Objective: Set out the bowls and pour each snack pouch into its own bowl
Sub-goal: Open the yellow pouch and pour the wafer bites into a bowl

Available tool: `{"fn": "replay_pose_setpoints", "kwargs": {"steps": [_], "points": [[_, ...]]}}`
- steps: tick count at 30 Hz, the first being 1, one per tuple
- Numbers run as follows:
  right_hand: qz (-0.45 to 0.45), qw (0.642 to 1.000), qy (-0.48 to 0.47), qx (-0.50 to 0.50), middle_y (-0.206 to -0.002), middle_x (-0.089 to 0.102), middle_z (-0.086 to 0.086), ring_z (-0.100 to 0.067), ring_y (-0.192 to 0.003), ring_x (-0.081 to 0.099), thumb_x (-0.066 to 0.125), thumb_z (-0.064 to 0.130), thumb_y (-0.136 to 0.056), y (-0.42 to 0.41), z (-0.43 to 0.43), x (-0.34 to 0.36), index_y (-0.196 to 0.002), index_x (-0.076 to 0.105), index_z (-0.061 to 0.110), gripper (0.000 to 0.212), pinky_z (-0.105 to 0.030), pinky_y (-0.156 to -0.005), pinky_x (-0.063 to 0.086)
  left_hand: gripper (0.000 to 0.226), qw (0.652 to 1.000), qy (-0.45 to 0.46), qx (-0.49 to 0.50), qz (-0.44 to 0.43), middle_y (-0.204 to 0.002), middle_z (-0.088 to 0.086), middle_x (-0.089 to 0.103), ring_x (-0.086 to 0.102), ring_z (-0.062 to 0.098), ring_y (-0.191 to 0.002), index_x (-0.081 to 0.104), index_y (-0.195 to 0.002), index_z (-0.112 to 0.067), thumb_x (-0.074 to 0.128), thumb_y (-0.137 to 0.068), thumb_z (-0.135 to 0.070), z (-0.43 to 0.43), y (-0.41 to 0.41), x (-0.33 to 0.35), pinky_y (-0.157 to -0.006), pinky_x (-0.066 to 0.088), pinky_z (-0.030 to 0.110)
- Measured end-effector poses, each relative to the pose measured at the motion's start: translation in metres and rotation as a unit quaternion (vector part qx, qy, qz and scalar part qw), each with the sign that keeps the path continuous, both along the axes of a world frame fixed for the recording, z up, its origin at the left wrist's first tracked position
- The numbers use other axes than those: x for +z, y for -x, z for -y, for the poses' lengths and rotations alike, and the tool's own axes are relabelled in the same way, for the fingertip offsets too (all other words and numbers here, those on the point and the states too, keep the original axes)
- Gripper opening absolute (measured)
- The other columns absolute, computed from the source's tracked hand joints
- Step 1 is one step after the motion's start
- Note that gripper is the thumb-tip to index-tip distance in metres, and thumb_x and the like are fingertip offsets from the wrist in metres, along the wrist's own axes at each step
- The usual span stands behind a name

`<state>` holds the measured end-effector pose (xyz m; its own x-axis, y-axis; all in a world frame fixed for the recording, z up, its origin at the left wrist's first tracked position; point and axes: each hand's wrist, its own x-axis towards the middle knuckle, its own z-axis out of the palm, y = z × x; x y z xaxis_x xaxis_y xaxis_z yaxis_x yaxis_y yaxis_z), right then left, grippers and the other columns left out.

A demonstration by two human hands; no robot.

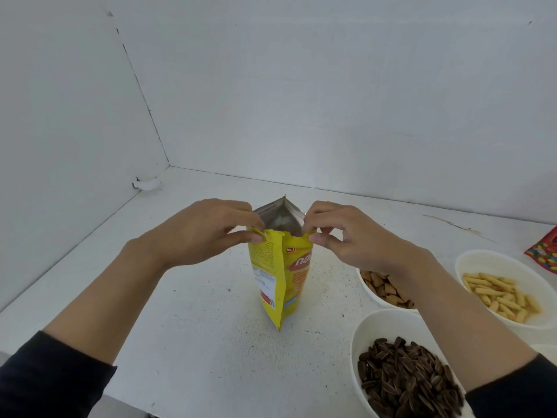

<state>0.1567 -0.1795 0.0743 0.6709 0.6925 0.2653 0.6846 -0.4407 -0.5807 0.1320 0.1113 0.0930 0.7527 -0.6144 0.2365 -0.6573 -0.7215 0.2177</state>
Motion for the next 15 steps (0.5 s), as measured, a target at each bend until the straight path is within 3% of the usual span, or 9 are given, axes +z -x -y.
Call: {"fn": "replay_pose_setpoints", "kwargs": {"steps": [2, 5, 12, 15], "points": [[0.018, 1.0, 0.021, 0.004, -0.1, 0.061, 0.005, -0.014, -0.094, 0.053, 0.059, 0.009, -0.099, -0.001, 0.002, 0.002, -0.1, 0.069, 0.011, 0.01, -0.027, -0.078, 0.045, 0.038, 0.999, 0.017, 0.028, 0.024, -0.101, -0.021, 0.066, 0.055, -0.001, -0.083, 0.069, -0.112, -0.038, 0.041, -0.099, -0.06, -0.008, -0.002, 0.003, -0.067, 0.041, 0.018], [0.027, 0.998, 0.054, 0.001, -0.099, 0.059, 0.003, -0.021, -0.096, 0.049, 0.056, 0.011, -0.101, -0.003, -0.001, 0.004, -0.097, 0.062, 0.012, 0.008, -0.032, -0.081, 0.042, 0.038, 0.997, 0.026, 0.044, 0.052, -0.098, -0.021, 0.068, 0.053, 0.001, -0.083, 0.071, -0.11, -0.037, 0.041, -0.098, -0.057, -0.009, -0.006, 0.005, -0.066, 0.043, 0.023], [0.002, 0.999, 0.041, 0.013, -0.106, 0.058, 0.012, -0.008, -0.106, 0.051, 0.076, 0.035, -0.088, 0.004, -0.011, 0.003, -0.094, 0.069, 0.026, 0.012, -0.016, -0.088, 0.037, 0.02, 0.995, 0.098, 0.006, 0.013, -0.093, -0.017, 0.075, 0.059, 0.012, -0.069, 0.082, -0.099, -0.029, 0.07, -0.092, -0.043, 0.005, -0.003, 0.005, -0.06, 0.047, 0.028], [0.007, 0.998, 0.054, 0.015, -0.106, 0.054, 0.009, -0.009, -0.101, 0.049, 0.076, 0.026, -0.089, 0.005, -0.014, -0.002, -0.09, 0.066, 0.025, 0.01, -0.018, -0.085, 0.039, 0.023, 0.993, 0.114, 0.014, 0.016, -0.086, -0.017, 0.074, 0.058, 0.011, -0.065, 0.083, -0.095, -0.031, 0.067, -0.092, -0.048, 0.001, -0.003, 0.003, -0.06, 0.048, 0.037]]}}
